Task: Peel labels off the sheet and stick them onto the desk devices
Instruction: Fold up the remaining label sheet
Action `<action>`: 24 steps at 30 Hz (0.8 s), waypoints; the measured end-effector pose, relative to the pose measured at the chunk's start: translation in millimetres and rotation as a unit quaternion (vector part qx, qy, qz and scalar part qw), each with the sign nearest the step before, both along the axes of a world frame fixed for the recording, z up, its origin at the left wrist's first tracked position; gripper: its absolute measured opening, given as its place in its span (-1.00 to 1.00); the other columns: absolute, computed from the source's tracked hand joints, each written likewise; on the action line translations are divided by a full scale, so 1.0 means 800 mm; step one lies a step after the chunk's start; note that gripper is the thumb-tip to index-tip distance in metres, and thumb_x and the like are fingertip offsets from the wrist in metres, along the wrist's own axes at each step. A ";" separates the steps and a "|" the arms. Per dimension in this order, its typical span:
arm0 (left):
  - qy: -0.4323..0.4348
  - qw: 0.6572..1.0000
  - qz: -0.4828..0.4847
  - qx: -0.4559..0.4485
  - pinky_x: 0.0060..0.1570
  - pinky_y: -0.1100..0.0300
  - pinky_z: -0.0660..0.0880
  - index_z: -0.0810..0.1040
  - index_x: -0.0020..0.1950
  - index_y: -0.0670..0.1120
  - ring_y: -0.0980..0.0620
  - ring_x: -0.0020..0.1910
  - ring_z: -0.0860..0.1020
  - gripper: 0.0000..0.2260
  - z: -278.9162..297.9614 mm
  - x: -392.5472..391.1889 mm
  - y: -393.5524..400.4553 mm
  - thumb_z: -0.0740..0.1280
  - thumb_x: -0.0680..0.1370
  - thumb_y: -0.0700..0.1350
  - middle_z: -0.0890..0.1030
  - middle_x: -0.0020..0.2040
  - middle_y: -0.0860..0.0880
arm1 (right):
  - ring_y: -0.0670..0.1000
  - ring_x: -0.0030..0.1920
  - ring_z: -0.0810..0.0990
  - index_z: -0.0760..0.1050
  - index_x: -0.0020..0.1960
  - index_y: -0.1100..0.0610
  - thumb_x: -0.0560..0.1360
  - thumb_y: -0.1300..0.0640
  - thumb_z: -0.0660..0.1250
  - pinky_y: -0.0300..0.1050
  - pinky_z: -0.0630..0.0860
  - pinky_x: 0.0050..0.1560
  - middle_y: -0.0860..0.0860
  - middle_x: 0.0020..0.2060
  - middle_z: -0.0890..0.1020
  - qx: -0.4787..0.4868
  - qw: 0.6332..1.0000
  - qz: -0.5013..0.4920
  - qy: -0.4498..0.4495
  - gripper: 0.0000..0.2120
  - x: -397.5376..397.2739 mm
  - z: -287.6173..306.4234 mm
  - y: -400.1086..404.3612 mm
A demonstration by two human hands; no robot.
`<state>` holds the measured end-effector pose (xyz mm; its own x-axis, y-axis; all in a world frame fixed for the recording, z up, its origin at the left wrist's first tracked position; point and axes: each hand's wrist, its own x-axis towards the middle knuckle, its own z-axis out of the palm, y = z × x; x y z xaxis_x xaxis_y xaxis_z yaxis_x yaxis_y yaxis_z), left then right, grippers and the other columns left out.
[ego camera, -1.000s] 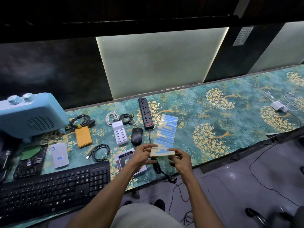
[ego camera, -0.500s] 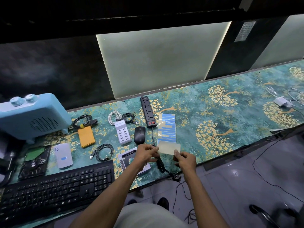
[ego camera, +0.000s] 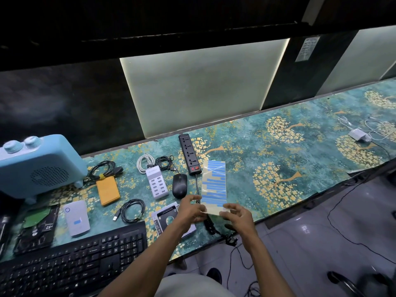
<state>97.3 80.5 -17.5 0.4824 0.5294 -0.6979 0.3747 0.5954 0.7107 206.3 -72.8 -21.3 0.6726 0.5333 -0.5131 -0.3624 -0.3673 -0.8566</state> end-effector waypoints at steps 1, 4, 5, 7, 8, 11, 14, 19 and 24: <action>0.002 1.000 0.005 0.000 -0.37 0.15 0.57 0.54 0.20 -0.19 -0.08 -0.40 0.57 -0.64 0.001 0.000 0.000 0.34 0.46 -0.47 0.58 -0.17 -0.24 | 0.08 -0.14 0.69 0.65 0.11 0.16 0.42 0.36 0.49 -0.01 0.62 -0.14 0.10 -0.12 0.72 0.007 1.000 0.017 0.021 -0.71 -0.001 0.000 -0.002; 0.012 1.000 0.024 -0.008 -0.41 0.18 0.55 0.59 0.12 -0.23 -0.05 -0.42 0.54 -0.73 0.006 0.002 -0.002 0.29 0.49 -0.44 0.56 -0.23 -0.18 | 0.11 -0.11 0.68 0.63 0.19 0.23 0.37 0.50 0.42 0.00 0.62 -0.11 0.16 -0.07 0.71 -0.008 0.998 0.055 0.025 -0.57 -0.004 -0.005 -0.004; 0.014 0.999 0.029 -0.017 -0.42 0.18 0.55 0.60 0.09 -0.24 -0.04 -0.44 0.53 -0.76 0.006 0.002 -0.001 0.28 0.49 -0.44 0.57 -0.25 -0.17 | 0.10 -0.13 0.68 0.63 0.19 0.26 0.38 0.50 0.42 -0.04 0.63 -0.14 0.18 -0.07 0.71 -0.018 0.998 0.057 0.009 -0.59 -0.005 -0.005 -0.005; 0.019 0.998 0.037 -0.039 -0.44 0.19 0.54 0.60 0.00 -0.25 0.00 -0.51 0.50 -0.85 0.006 0.005 -0.001 0.31 0.49 -0.41 0.54 -0.34 -0.14 | 0.07 -0.17 0.69 0.64 0.13 0.31 0.47 0.41 0.46 -0.15 0.64 -0.22 0.22 -0.08 0.72 -0.030 0.998 0.046 -0.018 -0.76 -0.006 -0.006 -0.008; 0.021 0.998 0.041 -0.051 -0.46 0.19 0.54 0.58 -0.06 -0.25 0.02 -0.54 0.48 -0.91 0.007 0.006 -0.001 0.33 0.49 -0.39 0.52 -0.37 -0.12 | 0.06 -0.17 0.70 0.63 0.10 0.34 0.51 0.33 0.47 -0.15 0.64 -0.24 0.26 -0.07 0.72 -0.030 0.998 0.041 -0.027 -0.82 -0.006 -0.005 -0.009; 0.016 0.995 0.056 -0.080 -0.49 0.20 0.54 0.55 -0.06 -0.25 0.02 -0.52 0.49 -0.92 0.007 0.006 -0.001 0.39 0.51 -0.26 0.56 -0.32 -0.13 | 0.09 -0.15 0.69 0.61 0.05 0.39 0.55 0.11 0.47 -0.01 0.68 -0.20 0.37 -0.04 0.69 -0.027 0.998 0.028 -0.043 -0.69 -0.003 -0.010 -0.009; -0.001 0.995 0.026 -0.097 -0.41 0.17 0.56 0.62 0.03 -0.22 -0.04 -0.37 0.54 -0.64 0.006 0.002 -0.001 0.43 0.54 0.10 0.64 -0.19 -0.12 | 0.12 -0.17 0.61 0.60 0.01 0.40 0.55 0.01 0.47 0.02 0.61 -0.19 0.45 -0.05 0.63 -0.033 0.998 0.020 -0.057 -0.60 -0.006 -0.014 -0.007; 0.010 0.999 -0.039 -0.019 -0.32 0.17 0.57 0.62 0.15 -0.16 -0.02 -0.26 0.61 -0.49 0.005 -0.008 0.003 0.59 0.36 0.13 0.69 0.03 -0.10 | 0.12 -0.21 0.71 0.60 -0.06 0.45 0.55 0.05 0.47 -0.09 0.63 -0.30 0.25 -0.24 0.66 -0.035 0.999 -0.033 -0.010 -0.60 -0.008 -0.013 0.002; -0.020 0.999 -0.012 -0.022 -0.36 0.18 0.55 0.50 0.22 -0.08 -0.02 -0.25 0.64 -0.53 0.011 -0.012 0.002 0.60 0.39 -0.18 0.67 -0.05 -0.11 | 0.16 -0.27 0.67 0.60 -0.17 0.36 0.46 0.13 0.55 -0.12 0.59 -0.38 0.22 -0.26 0.65 -0.028 0.998 -0.056 0.032 -0.73 -0.013 -0.010 0.007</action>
<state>87.3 81.9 -9.0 0.5225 0.4874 -0.6995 0.3603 0.6174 0.6993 195.5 -67.5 -29.0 0.6920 0.4252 -0.5833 -0.4567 -0.3678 -0.8100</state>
